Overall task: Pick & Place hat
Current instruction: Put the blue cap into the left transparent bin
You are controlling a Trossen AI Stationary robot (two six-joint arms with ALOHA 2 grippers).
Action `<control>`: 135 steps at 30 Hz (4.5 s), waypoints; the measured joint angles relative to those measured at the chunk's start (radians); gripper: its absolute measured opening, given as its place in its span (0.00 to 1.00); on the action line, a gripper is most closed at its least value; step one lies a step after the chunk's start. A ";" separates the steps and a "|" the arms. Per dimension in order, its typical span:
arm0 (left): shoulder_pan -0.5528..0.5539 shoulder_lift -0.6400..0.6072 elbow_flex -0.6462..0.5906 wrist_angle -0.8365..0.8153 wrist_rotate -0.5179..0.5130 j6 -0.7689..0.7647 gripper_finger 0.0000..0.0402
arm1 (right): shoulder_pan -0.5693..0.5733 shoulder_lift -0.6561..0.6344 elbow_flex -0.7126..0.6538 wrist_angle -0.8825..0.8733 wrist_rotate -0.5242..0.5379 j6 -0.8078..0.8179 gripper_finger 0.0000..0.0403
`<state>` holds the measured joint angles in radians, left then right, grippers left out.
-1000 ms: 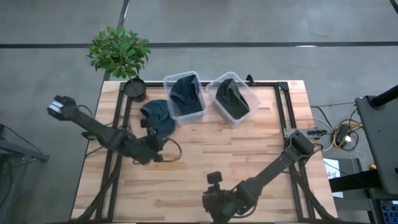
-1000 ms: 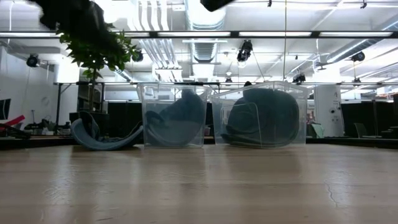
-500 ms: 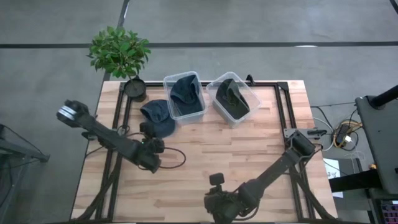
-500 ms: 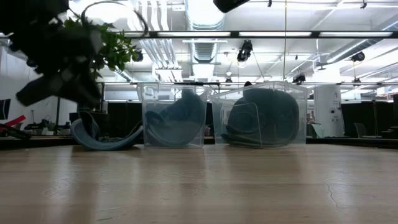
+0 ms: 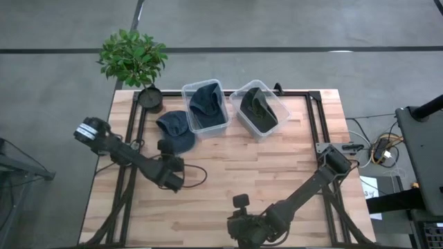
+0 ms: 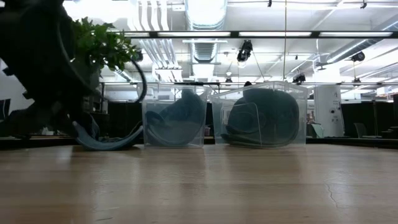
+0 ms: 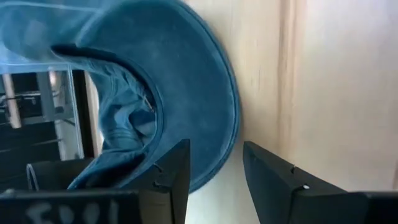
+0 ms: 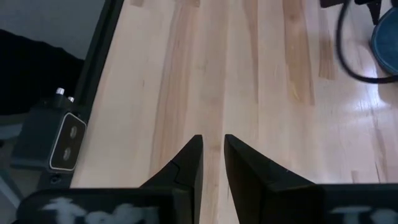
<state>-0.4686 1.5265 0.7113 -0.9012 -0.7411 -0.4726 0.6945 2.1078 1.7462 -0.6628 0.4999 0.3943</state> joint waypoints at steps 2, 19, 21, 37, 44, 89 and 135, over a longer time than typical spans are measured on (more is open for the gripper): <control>0.007 0.028 0.000 -0.007 -0.001 0.001 0.35 | 0.000 0.000 0.000 0.000 0.000 0.000 0.15; 0.044 0.158 0.029 -0.027 -0.009 0.122 0.35 | 0.001 0.001 0.000 0.008 -0.001 0.007 0.14; 0.057 0.166 0.024 -0.027 -0.021 0.132 0.35 | 0.001 0.001 0.000 0.012 -0.002 0.007 0.14; 0.162 0.191 0.030 -0.015 -0.102 0.168 0.05 | 0.001 0.002 0.000 0.019 -0.002 0.007 0.14; 0.157 0.191 0.083 -0.034 -0.071 0.159 0.02 | 0.001 0.002 0.000 0.019 -0.002 0.007 0.15; -0.043 0.152 0.965 -0.670 -0.400 0.210 0.02 | 0.000 0.002 0.000 0.018 -0.001 0.007 0.14; 0.360 0.156 0.444 0.421 -0.366 1.039 0.12 | -0.001 0.002 -0.039 0.026 0.000 0.044 0.14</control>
<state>-0.1086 1.6825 1.1553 -0.4803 -1.1074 0.5665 0.6934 2.1098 1.7074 -0.6363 0.4995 0.4387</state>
